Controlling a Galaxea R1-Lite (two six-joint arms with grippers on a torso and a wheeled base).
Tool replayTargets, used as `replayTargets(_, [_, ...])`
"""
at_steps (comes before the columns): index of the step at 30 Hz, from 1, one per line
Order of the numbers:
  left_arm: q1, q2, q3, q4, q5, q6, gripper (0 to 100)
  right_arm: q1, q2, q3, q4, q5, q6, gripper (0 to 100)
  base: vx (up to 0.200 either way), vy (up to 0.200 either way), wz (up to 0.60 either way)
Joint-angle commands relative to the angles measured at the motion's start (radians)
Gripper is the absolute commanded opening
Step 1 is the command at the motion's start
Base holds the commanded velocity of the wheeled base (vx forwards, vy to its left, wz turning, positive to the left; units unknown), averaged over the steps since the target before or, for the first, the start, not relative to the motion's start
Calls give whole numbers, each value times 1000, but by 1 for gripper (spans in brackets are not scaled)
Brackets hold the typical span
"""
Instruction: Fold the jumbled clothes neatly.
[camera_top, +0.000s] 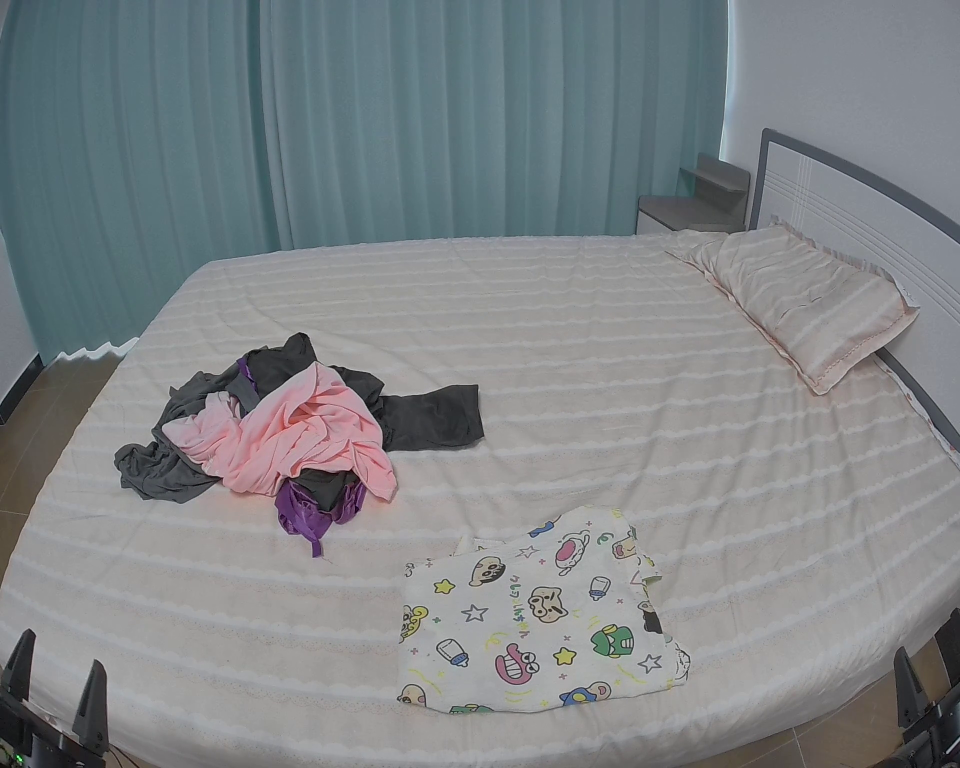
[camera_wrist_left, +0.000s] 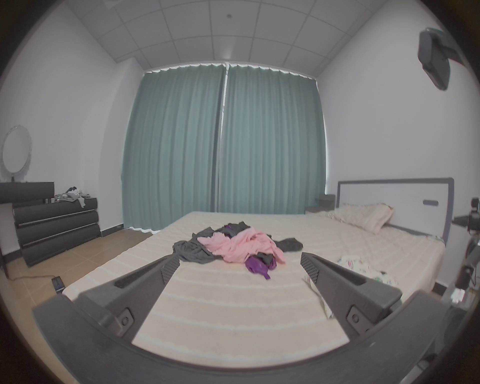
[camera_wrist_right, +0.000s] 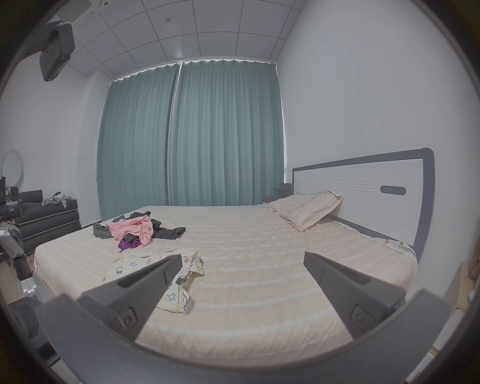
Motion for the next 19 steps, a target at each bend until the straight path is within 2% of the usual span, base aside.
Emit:
replayTargets(1, [0,-9,16,58,-51,52,100,0,-11,18,-1,0,1,100,0,0,0])
replayTargets(19, [0,-11,18,44,-57,45,100,0,-11,18,-1,0,7,100,0,0,0])
